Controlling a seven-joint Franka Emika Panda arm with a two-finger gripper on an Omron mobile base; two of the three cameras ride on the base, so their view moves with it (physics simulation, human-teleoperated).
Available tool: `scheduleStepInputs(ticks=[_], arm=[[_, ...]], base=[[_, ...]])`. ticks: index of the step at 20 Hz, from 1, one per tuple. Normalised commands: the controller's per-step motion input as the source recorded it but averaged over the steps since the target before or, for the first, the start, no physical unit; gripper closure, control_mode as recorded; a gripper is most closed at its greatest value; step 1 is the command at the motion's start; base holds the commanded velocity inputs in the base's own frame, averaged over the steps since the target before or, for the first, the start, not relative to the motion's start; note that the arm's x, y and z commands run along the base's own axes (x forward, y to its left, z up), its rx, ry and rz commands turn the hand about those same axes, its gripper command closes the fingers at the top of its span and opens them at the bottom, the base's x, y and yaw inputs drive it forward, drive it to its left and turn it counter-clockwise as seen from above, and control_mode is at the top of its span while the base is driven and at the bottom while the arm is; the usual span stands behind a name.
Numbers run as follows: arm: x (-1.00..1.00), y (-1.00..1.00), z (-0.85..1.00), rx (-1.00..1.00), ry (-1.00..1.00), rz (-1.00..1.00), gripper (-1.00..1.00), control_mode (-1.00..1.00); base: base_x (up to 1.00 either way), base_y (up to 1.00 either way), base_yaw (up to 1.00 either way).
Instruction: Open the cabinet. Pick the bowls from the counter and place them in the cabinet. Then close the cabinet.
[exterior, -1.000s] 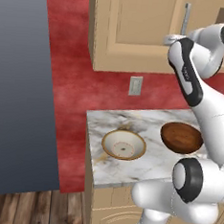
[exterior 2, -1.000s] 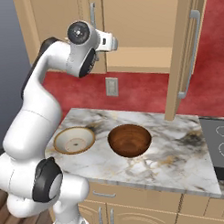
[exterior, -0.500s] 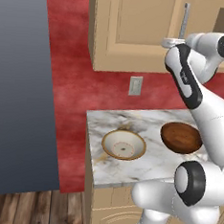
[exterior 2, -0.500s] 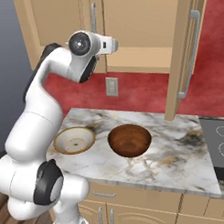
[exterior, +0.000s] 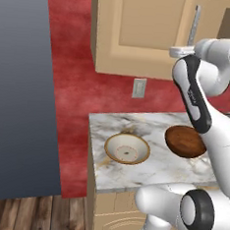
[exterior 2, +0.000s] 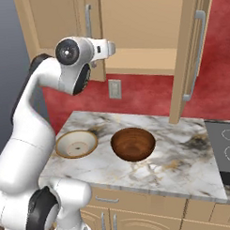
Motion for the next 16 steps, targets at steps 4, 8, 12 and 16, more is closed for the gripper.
scheduleStepInputs(ticks=[4, 8, 12, 16], arm=[[-0.86, 0.0, 0.06, -0.11, -0.07, -0.06, 1.0, -1.0], [-0.88, 0.0, 0.1, -0.08, -0.04, -0.1, 1.0, -1.0], [-0.83, 0.08, 0.17, -0.07, 0.0, -0.14, 1.0, -1.0], [-0.65, 0.1, 0.2, -0.04, 0.03, -0.16, 1.0, -1.0]], base=[[0.0, 0.0, 0.0], [0.0, 0.0, 0.0], [0.0, 0.0, 0.0], [0.0, 0.0, 0.0]])
